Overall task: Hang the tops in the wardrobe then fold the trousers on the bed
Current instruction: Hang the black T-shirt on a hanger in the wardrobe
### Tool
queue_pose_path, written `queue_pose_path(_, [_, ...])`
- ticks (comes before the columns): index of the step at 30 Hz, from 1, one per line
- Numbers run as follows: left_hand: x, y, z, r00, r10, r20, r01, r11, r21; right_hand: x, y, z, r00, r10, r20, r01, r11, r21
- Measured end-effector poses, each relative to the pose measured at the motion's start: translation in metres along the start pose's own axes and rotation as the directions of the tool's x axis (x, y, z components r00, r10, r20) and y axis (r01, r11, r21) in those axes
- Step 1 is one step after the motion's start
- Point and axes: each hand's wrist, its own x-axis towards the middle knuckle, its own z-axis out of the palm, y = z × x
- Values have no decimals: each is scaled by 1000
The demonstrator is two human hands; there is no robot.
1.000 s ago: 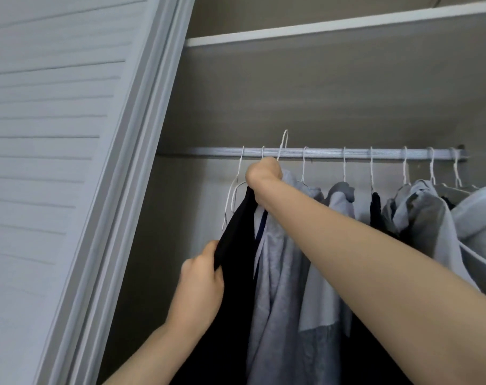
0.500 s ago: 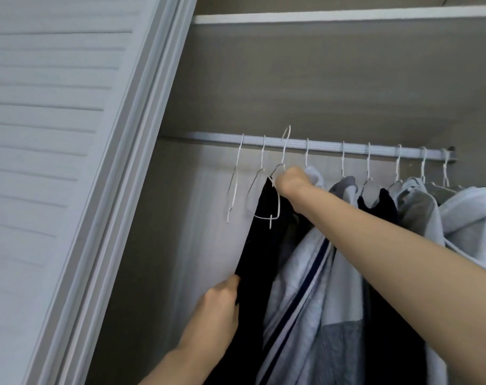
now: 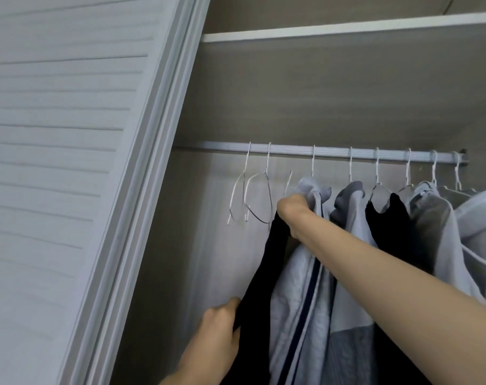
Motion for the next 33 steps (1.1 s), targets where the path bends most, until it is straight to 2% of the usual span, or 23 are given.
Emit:
queue_pose_path(1, [1,1,-2,1000,6,-6,-6,1000,-6,-2,-1,0,998,-43,-41,43,999,1])
queue_pose_path(2, [3,3,-4,1000,11,-17,-12,1000,-6,-6,-6,-9,994,67,-87,-39,958,286])
queue_pose_path(3, [4,3,-5,999,18,-28,-18,1000,-5,-9,-6,-14,993,96,-72,-40,831,555])
queue_pose_path(4, [6,4,-6,999,26,-41,-26,1000,-3,-11,-3,-17,989,63,-136,30,805,593])
queue_pose_path(5, [7,6,-7,998,37,-57,-37,999,-7,-10,-4,-23,975,55,-217,77,827,557])
queue_pose_path(9, [21,19,-7,992,41,-121,-44,999,-22,3,-12,-47,955,81,-286,77,862,501])
queue_pose_path(16, [39,19,-5,985,6,-173,-5,1000,4,30,-11,-48,968,120,-222,-15,906,422])
queue_pose_path(20, [27,8,2,989,-32,-142,28,999,-27,31,-13,-36,971,69,-231,44,892,450])
queue_pose_path(24, [13,3,12,988,-37,-149,25,997,-78,25,-9,-31,980,86,-180,16,867,498])
queue_pose_path(27, [5,7,17,982,-48,-182,33,996,-89,6,1,-23,977,6,-212,121,806,580])
queue_pose_path(30, [-6,11,20,981,-60,-184,47,996,-75,-23,13,-17,961,-111,-251,233,815,531])
queue_pose_path(33, [-19,17,21,980,-95,-177,86,995,-57,-55,23,-11,953,-197,-231,290,816,500])
